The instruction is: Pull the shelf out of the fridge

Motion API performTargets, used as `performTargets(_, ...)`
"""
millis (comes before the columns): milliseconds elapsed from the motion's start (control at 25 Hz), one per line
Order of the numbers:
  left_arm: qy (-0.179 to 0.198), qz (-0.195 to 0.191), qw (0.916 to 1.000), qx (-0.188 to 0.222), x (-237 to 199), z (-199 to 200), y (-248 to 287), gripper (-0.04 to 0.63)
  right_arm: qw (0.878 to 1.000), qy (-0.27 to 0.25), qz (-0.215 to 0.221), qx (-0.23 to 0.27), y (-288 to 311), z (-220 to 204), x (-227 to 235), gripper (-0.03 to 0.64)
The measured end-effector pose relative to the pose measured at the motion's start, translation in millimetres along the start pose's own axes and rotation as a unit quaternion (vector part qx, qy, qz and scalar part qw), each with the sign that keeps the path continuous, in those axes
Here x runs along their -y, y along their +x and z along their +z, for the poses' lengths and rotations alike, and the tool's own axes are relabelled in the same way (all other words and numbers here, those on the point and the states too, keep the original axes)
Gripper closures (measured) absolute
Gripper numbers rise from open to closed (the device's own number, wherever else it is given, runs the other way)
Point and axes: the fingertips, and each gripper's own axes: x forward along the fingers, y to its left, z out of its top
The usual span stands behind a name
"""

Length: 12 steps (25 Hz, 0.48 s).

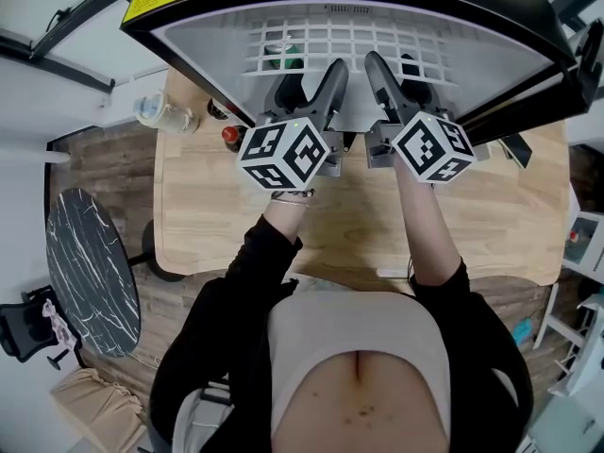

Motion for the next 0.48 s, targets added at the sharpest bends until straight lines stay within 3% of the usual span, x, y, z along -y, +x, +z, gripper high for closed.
performTargets(480,-0.022,0.017,0.9996,0.001,-9.5,6.1,23.9,0.285,0.999,0.052,-0.001,0.009,21.5,6.3,7.3,0.291)
